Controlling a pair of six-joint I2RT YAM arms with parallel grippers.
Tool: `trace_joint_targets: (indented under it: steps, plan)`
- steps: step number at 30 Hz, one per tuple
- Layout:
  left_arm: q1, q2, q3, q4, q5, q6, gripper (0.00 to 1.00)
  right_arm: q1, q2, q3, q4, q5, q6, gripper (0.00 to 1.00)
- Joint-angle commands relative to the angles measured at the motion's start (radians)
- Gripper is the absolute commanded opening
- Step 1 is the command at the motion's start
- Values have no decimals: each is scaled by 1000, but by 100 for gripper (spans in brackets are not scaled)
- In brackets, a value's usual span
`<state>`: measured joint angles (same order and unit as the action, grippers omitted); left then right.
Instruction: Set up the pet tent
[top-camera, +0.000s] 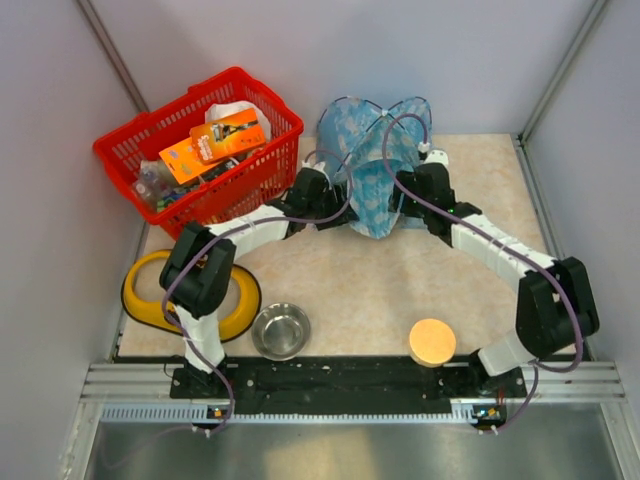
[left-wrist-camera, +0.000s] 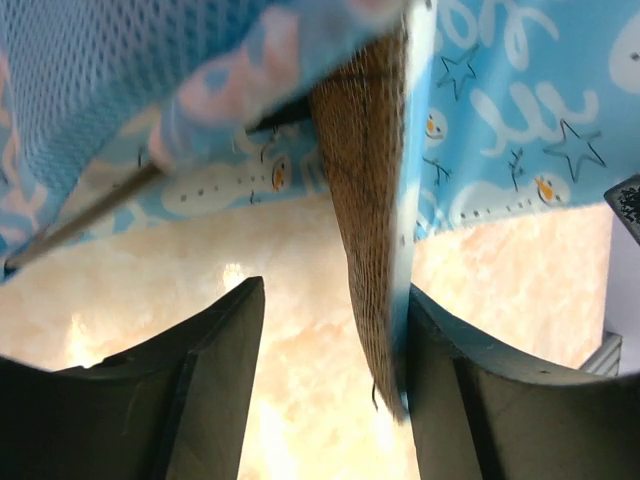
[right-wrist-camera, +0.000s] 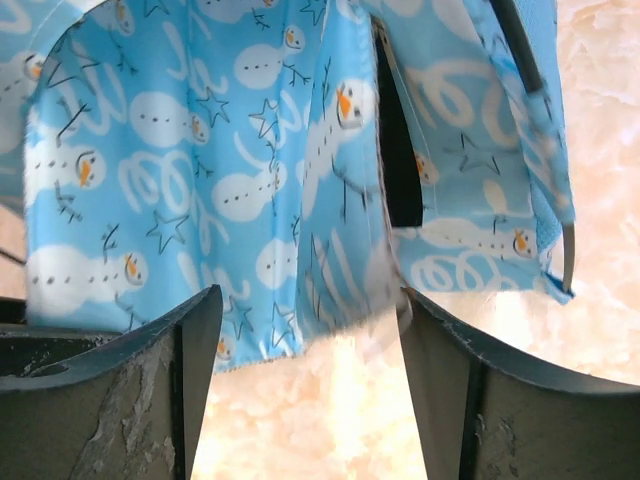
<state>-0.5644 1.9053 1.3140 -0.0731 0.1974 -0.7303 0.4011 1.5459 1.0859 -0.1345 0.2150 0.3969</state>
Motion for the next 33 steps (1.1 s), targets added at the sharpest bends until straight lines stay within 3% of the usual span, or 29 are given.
trace_joint_targets:
  steps: [1,6,11,15,19,21,26,29,33]
  plan:
    - [3,-158,-111,183,62,22,61,-7,-128,-128,101,-45,40,72]
    - [4,-314,-254,259,57,130,62,-5,-196,-317,275,-109,120,80]
    - [6,-445,-378,259,-88,247,64,16,-158,-451,542,-138,197,80]
    - [8,-508,-444,276,-151,256,64,33,-63,-524,818,-103,243,75]
    - [8,-561,-487,260,-159,249,64,39,68,-501,940,-85,295,67]
    - [6,-594,-512,251,-171,243,64,44,109,-494,987,-63,312,59]
    - [8,-663,-562,211,-187,232,64,56,138,-472,1041,-19,327,17]
    - [8,-710,-569,147,-187,209,64,62,126,-451,1030,10,329,2]
    - [8,-773,-578,78,-179,181,64,64,143,-402,1003,46,341,0]
